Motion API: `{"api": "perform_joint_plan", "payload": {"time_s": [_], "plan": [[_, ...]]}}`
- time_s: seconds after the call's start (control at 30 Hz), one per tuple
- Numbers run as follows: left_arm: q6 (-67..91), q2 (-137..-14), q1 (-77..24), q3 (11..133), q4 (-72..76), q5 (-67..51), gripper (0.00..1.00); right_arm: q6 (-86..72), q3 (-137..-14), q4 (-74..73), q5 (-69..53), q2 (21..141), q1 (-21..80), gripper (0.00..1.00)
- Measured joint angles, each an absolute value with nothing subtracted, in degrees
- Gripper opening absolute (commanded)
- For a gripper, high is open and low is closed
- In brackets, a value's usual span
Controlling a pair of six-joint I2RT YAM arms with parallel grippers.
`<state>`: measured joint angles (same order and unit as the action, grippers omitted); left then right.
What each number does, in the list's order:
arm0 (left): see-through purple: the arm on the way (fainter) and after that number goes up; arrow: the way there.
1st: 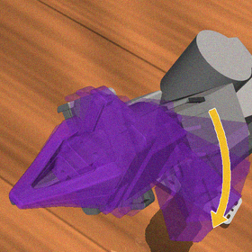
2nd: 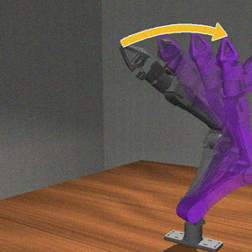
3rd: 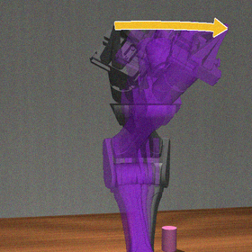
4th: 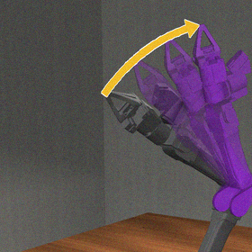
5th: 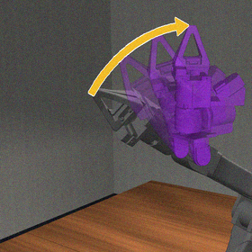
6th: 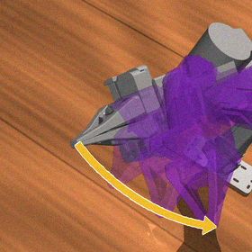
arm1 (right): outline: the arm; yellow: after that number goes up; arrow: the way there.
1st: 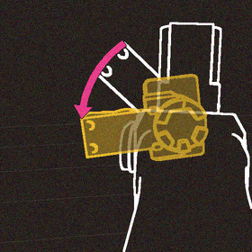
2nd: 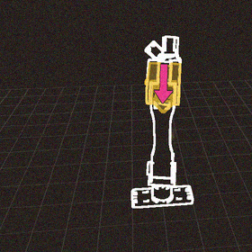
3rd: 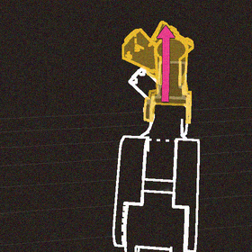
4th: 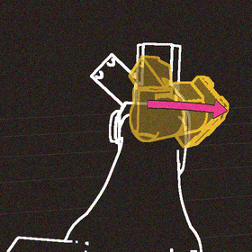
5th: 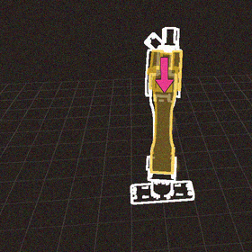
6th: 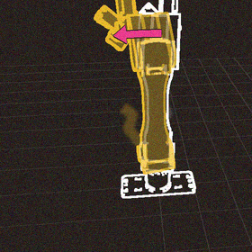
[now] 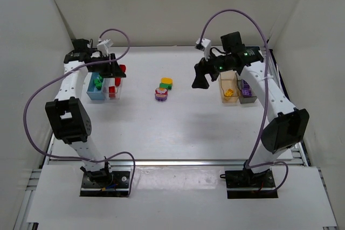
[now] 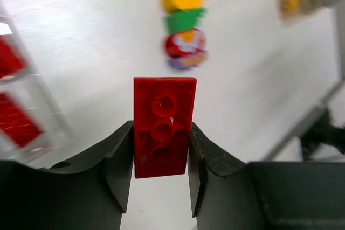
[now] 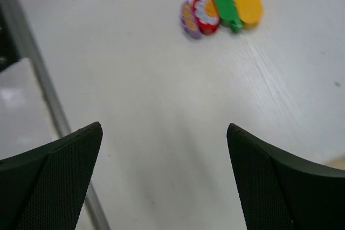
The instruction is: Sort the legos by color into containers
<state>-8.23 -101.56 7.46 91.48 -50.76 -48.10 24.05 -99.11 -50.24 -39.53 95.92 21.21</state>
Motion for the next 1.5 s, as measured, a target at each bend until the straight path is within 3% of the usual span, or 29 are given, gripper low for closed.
{"api": "perform_joint_plan", "payload": {"time_s": [0.2, 0.4, 0.6, 0.63, 0.67, 0.83, 0.93, 0.97, 1.27, 1.5], "plan": [[-7.0, -106.8, 7.4, 99.5, -50.9, -30.0, 0.10, 24.1, -91.7, -47.2, -24.6, 93.0, 21.0, 0.99], [-7.0, -113.5, 7.3, 102.8, -51.8, -18.1, 0.10, 24.5, -90.5, -47.0, -22.0, 93.0, 16.2, 0.99], [-7.0, -118.2, 7.2, 103.5, -53.5, -13.4, 0.12, 25.5, -90.5, -47.0, -21.1, 93.0, 15.5, 0.99], [-7.0, -118.6, 7.1, 103.7, -53.7, -13.0, 0.16, 25.6, -90.5, -47.0, -21.1, 93.0, 15.5, 0.99], [-7.0, -118.9, 7.0, 104.0, -53.9, -12.8, 0.26, 25.9, -90.5, -47.0, -21.1, 93.0, 15.5, 0.99], [-7.3, -119.8, 6.5, 106.1, -54.2, -12.7, 0.61, 26.2, -90.5, -47.0, -21.1, 93.0, 15.5, 0.99], [-7.3, -119.8, 6.5, 106.7, -54.1, -13.0, 0.85, 26.4, -90.5, -47.0, -21.1, 93.1, 15.5, 0.99], [-7.4, -119.8, 6.5, 106.7, -54.0, -13.2, 0.99, 26.4, -90.5, -47.0, -21.1, 93.1, 15.5, 0.99], [-3.2, -115.2, 6.2, 105.3, -51.4, -14.3, 0.99, 27.6, -90.5, -47.0, -21.2, 93.2, 15.5, 0.99], [2.6, -89.7, 5.9, 93.7, -36.6, -24.6, 0.99, 28.2, -90.5, -46.9, -21.5, 93.2, 15.6, 0.99]]}}
